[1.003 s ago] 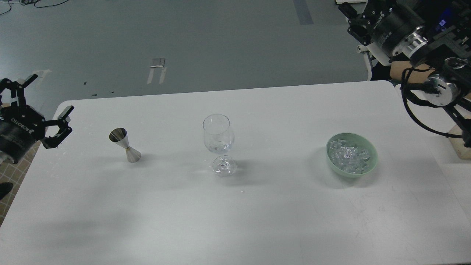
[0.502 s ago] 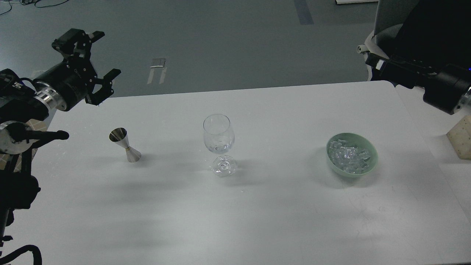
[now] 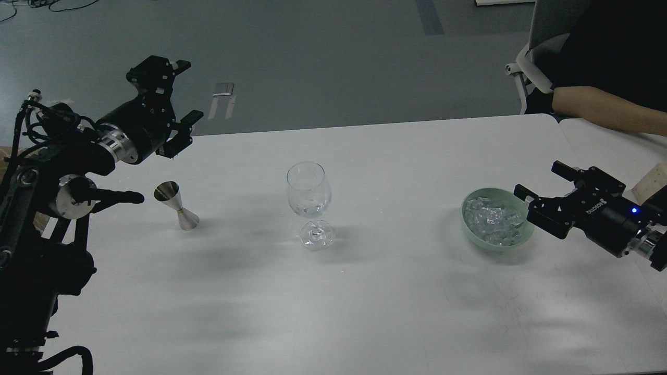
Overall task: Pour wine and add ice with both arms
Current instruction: 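Reach the right gripper down into the green bowl of ice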
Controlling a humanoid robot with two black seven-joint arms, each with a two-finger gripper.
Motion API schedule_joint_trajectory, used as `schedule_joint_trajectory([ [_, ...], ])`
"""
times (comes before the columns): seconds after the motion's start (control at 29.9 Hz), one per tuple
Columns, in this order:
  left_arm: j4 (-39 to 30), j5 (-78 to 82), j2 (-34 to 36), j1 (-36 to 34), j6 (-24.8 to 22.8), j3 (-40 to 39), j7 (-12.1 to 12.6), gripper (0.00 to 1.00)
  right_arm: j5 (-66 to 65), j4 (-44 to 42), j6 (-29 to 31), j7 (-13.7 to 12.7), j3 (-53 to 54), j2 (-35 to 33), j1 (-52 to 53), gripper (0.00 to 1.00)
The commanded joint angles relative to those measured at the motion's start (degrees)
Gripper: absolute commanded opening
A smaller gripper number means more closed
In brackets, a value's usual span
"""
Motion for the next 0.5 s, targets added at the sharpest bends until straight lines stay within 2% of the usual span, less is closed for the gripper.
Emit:
schedule_joint_trajectory([
  [0.0,-0.01,-0.08,-0.08,0.02,-0.01,-0.01,0.01,0.98,-0.17,-2.63,-0.71,0.17,0.08,2.95,-0.33,1.00],
  [0.27,-0.10,-0.16,-0.26,0.11,-0.01,-0.01,0.01,0.98,-0.43,-5.00,-0.48,0.17,-0.27,6.29,-0.95,0.99],
  [0.37,-0.10,-0.16,-0.26,0.19,-0.01,-0.09,0.01,0.98,-0.52,-5.36,-0.22,0.08,-2.63,6.29,-0.42,0.96],
  [0.47,-0.10,-0.16,-0.34,0.19,-0.01,-0.09,0.01,0.98,-0.52,-6.50,-0.22,0.08,-3.34,6.99,-0.16,0.88],
])
